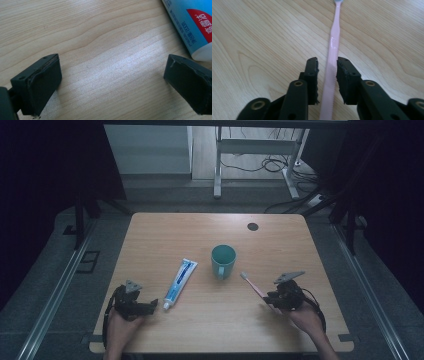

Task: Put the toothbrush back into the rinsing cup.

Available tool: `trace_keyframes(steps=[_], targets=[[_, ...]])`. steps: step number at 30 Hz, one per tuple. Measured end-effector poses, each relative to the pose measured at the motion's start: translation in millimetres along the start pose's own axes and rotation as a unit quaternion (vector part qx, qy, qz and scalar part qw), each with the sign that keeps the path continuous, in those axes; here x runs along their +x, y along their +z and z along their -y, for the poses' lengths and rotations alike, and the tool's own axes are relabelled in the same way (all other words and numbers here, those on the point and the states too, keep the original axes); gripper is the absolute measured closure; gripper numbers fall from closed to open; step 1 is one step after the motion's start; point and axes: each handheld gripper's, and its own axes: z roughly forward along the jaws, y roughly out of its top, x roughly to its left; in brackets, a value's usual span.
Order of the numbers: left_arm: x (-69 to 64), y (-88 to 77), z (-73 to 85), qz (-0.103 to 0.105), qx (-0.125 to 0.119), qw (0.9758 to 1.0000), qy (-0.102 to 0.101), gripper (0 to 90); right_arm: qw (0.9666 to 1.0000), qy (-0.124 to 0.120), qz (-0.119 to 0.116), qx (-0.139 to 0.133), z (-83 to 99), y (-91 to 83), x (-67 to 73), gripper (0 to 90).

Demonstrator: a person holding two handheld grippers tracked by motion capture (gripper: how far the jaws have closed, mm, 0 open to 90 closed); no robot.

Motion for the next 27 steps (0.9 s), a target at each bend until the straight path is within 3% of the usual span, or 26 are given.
trace_keyframes(steps=[9, 10, 14, 15, 20, 21, 23, 24, 27], targets=[[-0.1, 0.1, 0.0, 0.000, 0.000, 1.0000, 0.000, 1.7, 0.9989, -0.001, 0.007, 0.047, -9.6, 3.0, -3.5, 62.2], [-0.1, 0.0, 0.0, 0.000, 0.001, 1.0000, 0.000, 1.7, 0.9979, -0.002, 0.009, 0.065, -14.3, 5.7, -3.8, 61.6], [0.0, 0.0, -0.1, 0.000, 0.001, 1.0000, 0.001, 1.7, 0.9962, -0.002, 0.012, 0.086, -20.2, 8.9, -4.6, 61.4], [-0.1, 0.0, -0.1, 0.000, 0.001, 1.0000, 0.000, 1.7, 0.9945, -0.005, 0.013, 0.104, -25.5, 11.2, -5.2, 61.4], [-0.1, 0.0, -0.1, 0.000, 0.000, 1.0000, 0.000, 1.7, 0.9909, -0.010, 0.017, 0.133, -35.2, 15.2, -4.5, 61.6], [-0.1, 0.0, -0.1, 0.000, 0.000, 1.0000, 0.000, 1.7, 0.9882, -0.016, 0.020, 0.151, -41.4, 17.9, -3.6, 61.8], [-0.1, 0.0, 0.0, 0.000, 0.000, 1.0000, 0.001, 1.7, 0.9872, -0.018, 0.022, 0.157, -43.5, 18.8, -3.2, 61.9], [-0.1, 0.0, -0.1, 0.000, 0.000, 1.0000, 0.001, 1.6, 0.9843, -0.022, 0.023, 0.173, -49.7, 21.7, -2.3, 62.0], [-0.1, 0.0, 0.0, 0.000, 0.000, 1.0000, 0.000, 1.7, 0.9818, -0.026, 0.023, 0.187, -54.9, 24.2, -1.6, 62.0]])
